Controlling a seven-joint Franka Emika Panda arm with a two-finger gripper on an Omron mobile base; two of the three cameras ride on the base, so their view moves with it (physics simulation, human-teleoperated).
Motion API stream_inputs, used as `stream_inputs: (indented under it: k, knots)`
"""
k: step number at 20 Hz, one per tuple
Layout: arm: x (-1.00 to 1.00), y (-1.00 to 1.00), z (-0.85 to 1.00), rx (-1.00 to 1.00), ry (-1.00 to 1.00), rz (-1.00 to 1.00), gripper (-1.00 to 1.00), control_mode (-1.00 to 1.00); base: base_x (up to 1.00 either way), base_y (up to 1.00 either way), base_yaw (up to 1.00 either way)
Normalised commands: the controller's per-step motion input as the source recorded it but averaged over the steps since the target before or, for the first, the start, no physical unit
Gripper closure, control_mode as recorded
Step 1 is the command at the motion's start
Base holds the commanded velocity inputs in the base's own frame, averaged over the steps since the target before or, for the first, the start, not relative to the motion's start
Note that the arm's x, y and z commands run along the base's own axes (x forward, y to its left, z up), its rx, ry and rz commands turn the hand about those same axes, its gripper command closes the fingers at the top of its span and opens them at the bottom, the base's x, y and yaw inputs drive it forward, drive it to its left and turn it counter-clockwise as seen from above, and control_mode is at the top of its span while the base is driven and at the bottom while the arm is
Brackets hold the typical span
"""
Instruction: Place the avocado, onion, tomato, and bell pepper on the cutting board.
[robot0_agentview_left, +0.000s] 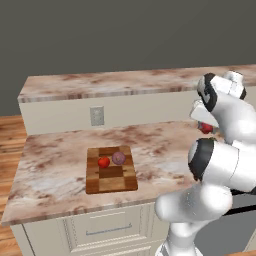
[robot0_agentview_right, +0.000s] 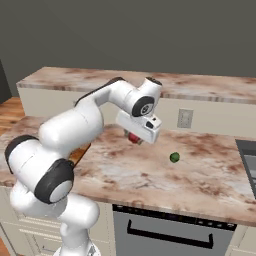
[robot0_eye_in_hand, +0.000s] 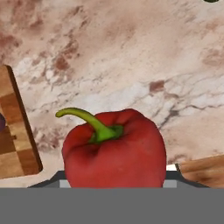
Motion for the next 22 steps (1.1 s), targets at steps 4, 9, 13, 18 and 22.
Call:
stream_inputs:
  k: [4,9,13,18,22]
  knots:
    - [-0.42,0.89,0.38,-0.05,-0.18,0.0,1.0,-1.0,0.0,0.0,0.0]
    - [-0.31,0.99,0.13,-0.11,-0.16,0.0,1.0,-1.0,0.0,0.0,0.0]
    - [-0.18,1.0,0.0,-0.14,-0.12,0.0,1.0,-1.0,0.0,0.0,0.0]
    - [-0.04,1.0,0.0,-0.13,-0.05,0.0,1.0,-1.0,0.0,0.0,0.0]
    - [0.07,1.0,-0.02,-0.05,0.0,0.0,1.0,-1.0,0.0,0.0,0.0]
